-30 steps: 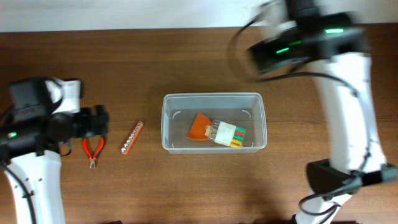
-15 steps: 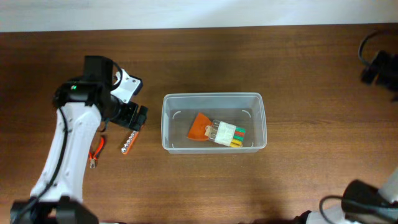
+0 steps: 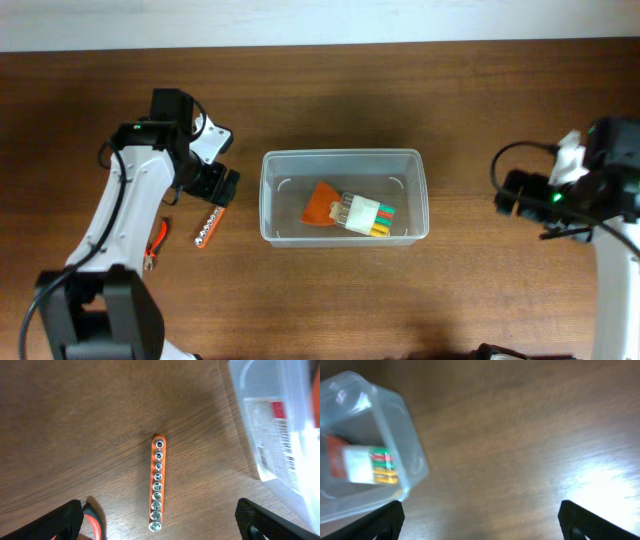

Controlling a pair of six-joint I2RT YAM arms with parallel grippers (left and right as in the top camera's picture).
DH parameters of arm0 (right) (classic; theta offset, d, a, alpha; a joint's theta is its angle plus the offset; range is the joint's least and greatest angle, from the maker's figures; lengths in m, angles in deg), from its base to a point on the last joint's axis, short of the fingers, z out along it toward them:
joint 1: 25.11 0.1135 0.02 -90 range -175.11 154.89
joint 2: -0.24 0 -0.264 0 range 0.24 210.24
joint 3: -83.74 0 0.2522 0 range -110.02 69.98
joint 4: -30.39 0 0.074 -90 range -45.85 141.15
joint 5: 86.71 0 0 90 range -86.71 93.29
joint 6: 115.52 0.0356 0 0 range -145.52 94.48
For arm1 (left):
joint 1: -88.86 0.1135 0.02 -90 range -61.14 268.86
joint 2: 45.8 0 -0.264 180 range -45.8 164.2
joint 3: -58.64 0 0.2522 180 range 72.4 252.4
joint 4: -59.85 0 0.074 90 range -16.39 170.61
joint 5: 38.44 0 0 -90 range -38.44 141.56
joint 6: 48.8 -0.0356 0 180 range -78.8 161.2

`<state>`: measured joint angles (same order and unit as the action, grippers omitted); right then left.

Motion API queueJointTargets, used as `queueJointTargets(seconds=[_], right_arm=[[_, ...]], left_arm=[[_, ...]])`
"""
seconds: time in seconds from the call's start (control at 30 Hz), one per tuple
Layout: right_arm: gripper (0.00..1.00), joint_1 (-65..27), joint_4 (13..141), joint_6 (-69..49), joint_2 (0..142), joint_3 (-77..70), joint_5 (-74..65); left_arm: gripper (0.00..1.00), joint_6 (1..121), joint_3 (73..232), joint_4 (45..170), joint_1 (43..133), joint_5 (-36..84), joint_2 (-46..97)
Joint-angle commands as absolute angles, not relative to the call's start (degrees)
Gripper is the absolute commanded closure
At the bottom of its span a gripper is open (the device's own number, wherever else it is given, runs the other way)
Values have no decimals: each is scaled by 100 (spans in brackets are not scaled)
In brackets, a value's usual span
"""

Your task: Pack container

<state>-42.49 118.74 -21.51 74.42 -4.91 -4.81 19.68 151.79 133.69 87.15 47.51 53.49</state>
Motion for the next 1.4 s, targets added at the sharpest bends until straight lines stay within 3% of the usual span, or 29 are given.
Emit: queueJointTargets(seconds=[0.0, 0.33, 0.97, 1.1, 1.23, 1.37], right_arm=[[1, -4149, 11627, -2205, 7389, 81, -536], [1, -4151, 11434, -2229, 7411, 236, -512], [1, -4151, 11391, -2273, 7422, 239, -479], [1, -4151, 11378, -2273, 7422, 239, -464], [1, -4151, 11373, -2273, 7422, 239, -466], [1, -4151, 11375, -2273, 7422, 236, -466]], left_arm=[[1, 1879, 15107, 13312, 8704, 4795, 5666], [1, 1857, 14928, 13177, 8704, 4799, 6319], [1, 2097, 13313, 11830, 8715, 4768, 6328], [10, 2097, 13203, 11813, 8715, 5133, 6328], [11, 2104, 13064, 11730, 8715, 5306, 6328], [25, 2119, 13048, 11716, 8715, 5341, 6328]])
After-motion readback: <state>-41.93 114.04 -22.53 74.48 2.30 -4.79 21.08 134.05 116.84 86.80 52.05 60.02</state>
